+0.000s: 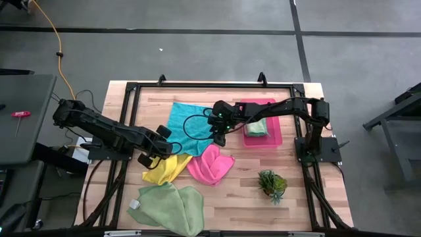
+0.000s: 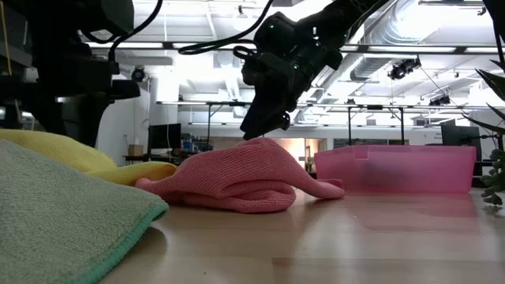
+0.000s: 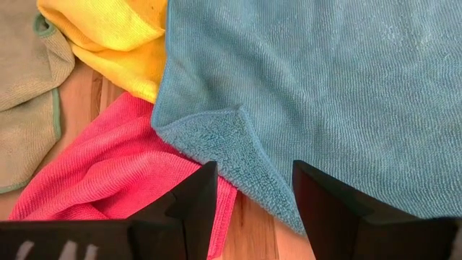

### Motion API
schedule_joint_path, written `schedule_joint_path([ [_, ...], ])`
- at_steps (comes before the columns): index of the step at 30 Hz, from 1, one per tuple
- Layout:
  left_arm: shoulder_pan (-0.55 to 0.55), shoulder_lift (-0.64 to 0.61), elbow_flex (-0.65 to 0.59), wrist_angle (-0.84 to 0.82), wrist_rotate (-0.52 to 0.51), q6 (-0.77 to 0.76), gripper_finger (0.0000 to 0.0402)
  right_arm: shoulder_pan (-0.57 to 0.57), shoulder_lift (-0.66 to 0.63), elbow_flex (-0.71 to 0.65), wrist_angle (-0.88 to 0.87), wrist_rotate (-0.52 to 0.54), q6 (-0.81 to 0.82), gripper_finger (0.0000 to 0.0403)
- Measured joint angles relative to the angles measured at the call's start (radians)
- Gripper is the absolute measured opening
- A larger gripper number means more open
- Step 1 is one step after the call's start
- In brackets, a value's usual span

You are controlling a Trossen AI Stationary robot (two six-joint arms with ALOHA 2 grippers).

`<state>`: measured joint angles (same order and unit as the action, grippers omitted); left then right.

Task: Fold microfiber towels
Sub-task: Fold the blue microfiber cloth

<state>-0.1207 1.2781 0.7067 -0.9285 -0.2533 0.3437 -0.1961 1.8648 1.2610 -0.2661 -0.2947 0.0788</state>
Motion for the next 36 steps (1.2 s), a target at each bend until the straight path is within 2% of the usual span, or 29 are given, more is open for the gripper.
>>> schedule_joint_path([
  [10, 0.0, 0.001, -0.035, 0.004, 0.028, 0.0, 0.0131, 0.0, 0.0, 0.0, 0.0, 0.0, 0.017, 0.0172],
  [25, 0.011, 0.001, -0.072, 0.018, 0.002, -0.011, 0.0129, 0.0, 0.0, 0.0, 0.0, 0.0, 0.029, 0.0172],
  [36, 0.011, 0.001, -0.063, 0.039, -0.001, -0.026, 0.0056, 0.0, 0.0, 0.0, 0.001, 0.0, 0.029, 0.0172],
])
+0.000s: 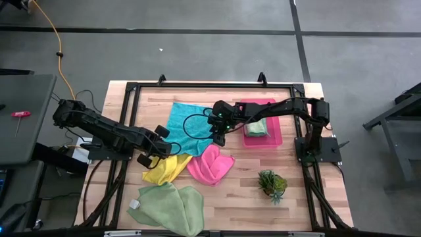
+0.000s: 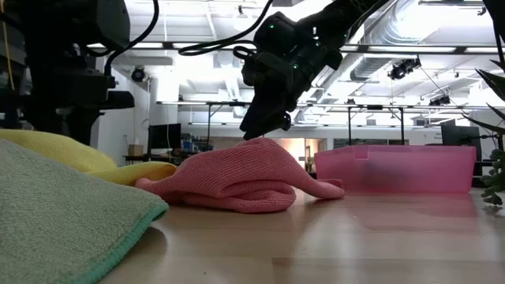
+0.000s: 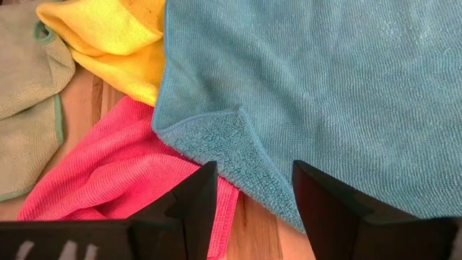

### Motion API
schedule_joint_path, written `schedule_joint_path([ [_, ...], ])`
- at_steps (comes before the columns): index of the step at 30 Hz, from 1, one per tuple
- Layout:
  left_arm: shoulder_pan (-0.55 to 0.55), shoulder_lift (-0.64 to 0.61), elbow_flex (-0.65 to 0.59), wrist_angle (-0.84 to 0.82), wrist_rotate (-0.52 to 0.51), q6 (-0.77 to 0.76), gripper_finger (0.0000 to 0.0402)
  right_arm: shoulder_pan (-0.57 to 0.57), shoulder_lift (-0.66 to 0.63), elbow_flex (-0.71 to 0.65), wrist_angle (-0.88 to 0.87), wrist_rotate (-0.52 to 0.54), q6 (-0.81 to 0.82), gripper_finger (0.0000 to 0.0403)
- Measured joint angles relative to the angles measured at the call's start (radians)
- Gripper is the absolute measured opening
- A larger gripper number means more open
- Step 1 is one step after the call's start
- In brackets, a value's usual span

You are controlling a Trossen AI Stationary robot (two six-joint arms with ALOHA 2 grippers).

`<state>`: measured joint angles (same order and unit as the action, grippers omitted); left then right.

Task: Fold microfiber towels
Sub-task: Fold the blue microfiber cloth

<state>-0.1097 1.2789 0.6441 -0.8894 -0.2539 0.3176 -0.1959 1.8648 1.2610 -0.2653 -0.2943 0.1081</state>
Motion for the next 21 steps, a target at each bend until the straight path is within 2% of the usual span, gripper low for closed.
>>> schedule_joint_path([
  [7, 0.0, 0.0, 0.0, -0.001, 0.007, -0.003, 0.0006, 0.0, 0.0, 0.0, 0.0, 0.0, 0.007, 0.0172],
  [10, 0.0, 0.0, 0.008, -0.01, 0.012, -0.013, 0.0004, 0.0, 0.0, 0.0, 0.012, -0.012, 0.007, 0.0172],
  [13, 0.0, 0.0, 0.033, -0.015, 0.025, -0.028, 0.0002, 0.0, 0.0, 0.0, 0.05, -0.071, -0.004, 0.0172],
  [21, 0.0, 0.0, 0.059, -0.012, 0.06, -0.071, 0.0001, 0.027, 0.034, 0.0, 0.107, -0.051, -0.233, 0.0172],
])
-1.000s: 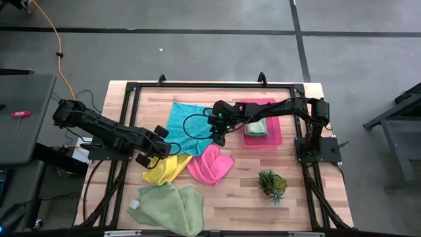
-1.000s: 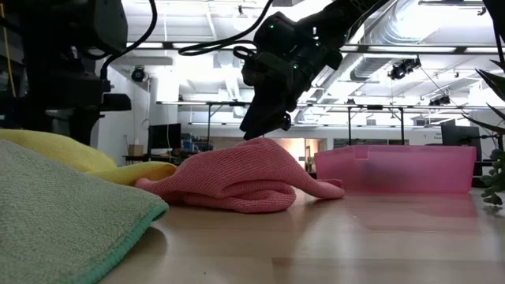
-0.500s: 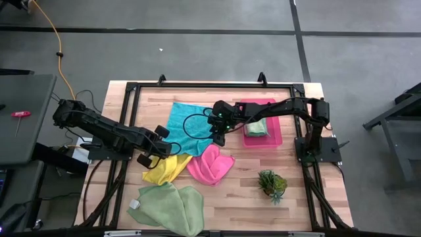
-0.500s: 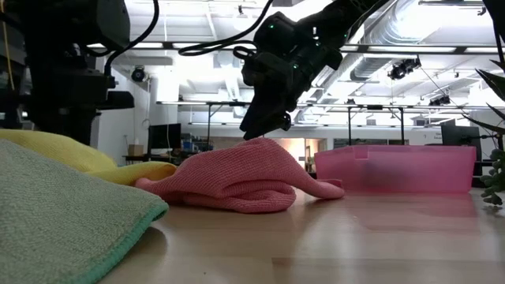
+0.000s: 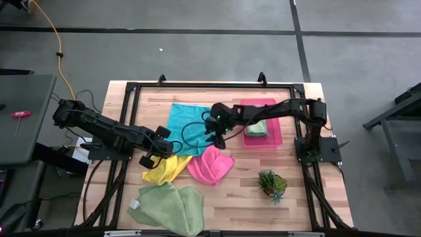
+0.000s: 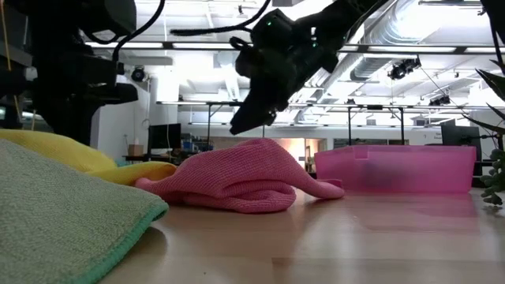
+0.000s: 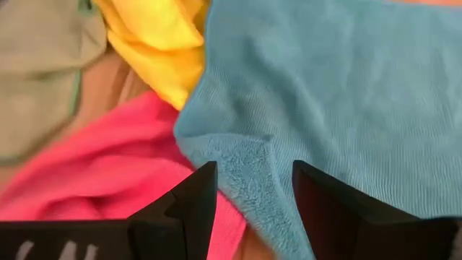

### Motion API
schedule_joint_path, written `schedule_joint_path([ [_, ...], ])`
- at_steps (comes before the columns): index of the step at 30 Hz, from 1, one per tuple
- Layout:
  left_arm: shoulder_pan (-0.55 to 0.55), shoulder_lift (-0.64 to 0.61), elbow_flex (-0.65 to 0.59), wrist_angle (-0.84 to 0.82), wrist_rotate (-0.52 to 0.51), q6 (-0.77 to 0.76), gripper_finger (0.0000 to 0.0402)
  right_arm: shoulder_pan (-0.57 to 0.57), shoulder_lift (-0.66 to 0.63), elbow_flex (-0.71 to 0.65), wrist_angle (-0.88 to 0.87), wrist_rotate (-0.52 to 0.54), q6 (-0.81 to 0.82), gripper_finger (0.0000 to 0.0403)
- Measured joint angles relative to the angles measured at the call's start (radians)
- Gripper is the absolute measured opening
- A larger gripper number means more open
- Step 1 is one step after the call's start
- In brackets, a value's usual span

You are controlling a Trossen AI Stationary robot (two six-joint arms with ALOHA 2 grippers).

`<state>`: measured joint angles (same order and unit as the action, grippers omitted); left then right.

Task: Fold microfiber towels
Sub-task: Fold the blue microfiber cloth

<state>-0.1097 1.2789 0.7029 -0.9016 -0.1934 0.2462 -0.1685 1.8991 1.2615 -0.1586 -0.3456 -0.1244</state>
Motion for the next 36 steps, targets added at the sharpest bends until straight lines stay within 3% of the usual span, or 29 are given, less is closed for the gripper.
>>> schedule_joint_path([
  [4, 0.0, 0.0, 0.0, -0.002, 0.0, 0.0, 0.0001, 0.016, 0.068, 0.0, 0.071, 0.008, -0.073, 0.0172],
  [8, 0.0, 0.0, 0.0, -0.006, -0.003, 0.0, 0.0, 0.028, 0.125, 0.0, 0.142, 0.105, -0.147, 0.0172],
  [13, 0.0, 0.0, 0.0, -0.006, -0.005, 0.0, 0.0, 0.026, 0.166, 0.001, 0.222, 0.139, -0.173, 0.0172],
  [19, 0.0, 0.0, 0.0, -0.007, -0.004, 0.0, 0.0, 0.041, 0.169, 0.001, 0.212, 0.13, -0.31, 0.0172],
  [27, 0.0, 0.0, 0.0, -0.006, -0.001, 0.0, 0.0, 0.063, 0.178, 0.001, 0.268, 0.195, -0.41, 0.0172],
  [36, 0.0, 0.0, 0.0, -0.006, -0.001, 0.0, 0.0, 0.072, 0.204, 0.0, 0.314, 0.236, -0.432, 0.016],
])
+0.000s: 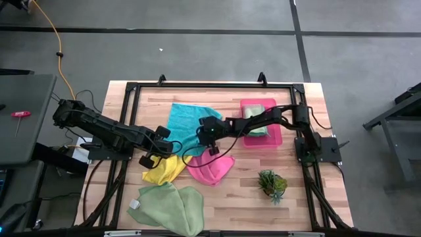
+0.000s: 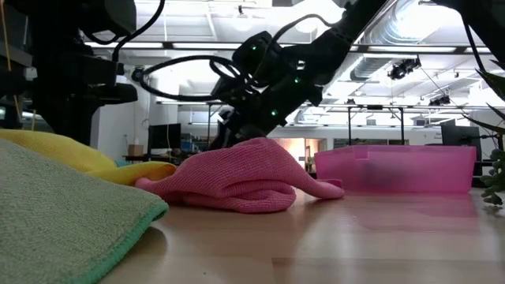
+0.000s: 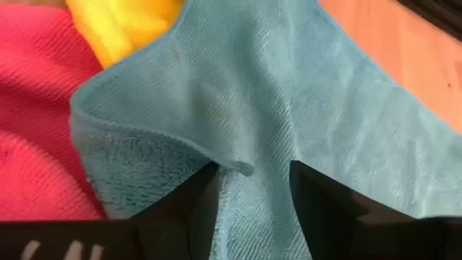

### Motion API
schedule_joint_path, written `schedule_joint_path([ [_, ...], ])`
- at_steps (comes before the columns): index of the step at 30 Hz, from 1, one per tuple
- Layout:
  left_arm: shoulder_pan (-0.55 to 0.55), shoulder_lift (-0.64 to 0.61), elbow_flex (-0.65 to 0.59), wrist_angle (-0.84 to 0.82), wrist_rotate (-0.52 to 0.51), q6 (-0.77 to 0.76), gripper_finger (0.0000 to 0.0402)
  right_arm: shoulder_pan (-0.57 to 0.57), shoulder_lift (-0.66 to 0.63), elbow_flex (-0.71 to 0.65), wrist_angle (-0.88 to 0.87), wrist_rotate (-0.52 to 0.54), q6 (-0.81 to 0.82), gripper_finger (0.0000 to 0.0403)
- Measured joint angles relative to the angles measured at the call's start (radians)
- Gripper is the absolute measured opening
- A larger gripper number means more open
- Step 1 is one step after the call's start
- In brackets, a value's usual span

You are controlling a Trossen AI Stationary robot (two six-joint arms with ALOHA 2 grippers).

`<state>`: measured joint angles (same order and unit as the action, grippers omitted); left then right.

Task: Fold microfiber towels
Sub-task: Fold the blue microfiber cloth

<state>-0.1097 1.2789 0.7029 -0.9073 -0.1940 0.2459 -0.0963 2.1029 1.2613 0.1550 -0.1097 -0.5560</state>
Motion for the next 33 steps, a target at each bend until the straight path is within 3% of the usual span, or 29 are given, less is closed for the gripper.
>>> schedule_joint_path([
  [9, 0.0, 0.0, 0.0, 0.001, 0.001, 0.0, 0.0, 0.004, 0.0, 0.0, 0.005, -0.001, 0.0, 0.0096],
  [20, 0.0, 0.0, 0.0, 0.001, 0.002, 0.0, 0.0, 0.054, 0.0, 0.0, 0.008, -0.022, -0.002, 0.0086],
  [25, 0.0, 0.0, 0.0, 0.001, 0.002, 0.0, 0.0, 0.059, 0.0, 0.0, -0.002, 0.003, 0.024, 0.0034],
  [27, 0.0, 0.0, 0.0, 0.001, 0.002, 0.0, 0.0, 0.058, 0.0, 0.0, -0.019, 0.004, 0.048, 0.0009],
  [33, 0.0, 0.0, 0.0, 0.001, 0.002, 0.0, 0.0, 0.058, -0.005, 0.0, -0.176, 0.027, 0.114, 0.0002],
])
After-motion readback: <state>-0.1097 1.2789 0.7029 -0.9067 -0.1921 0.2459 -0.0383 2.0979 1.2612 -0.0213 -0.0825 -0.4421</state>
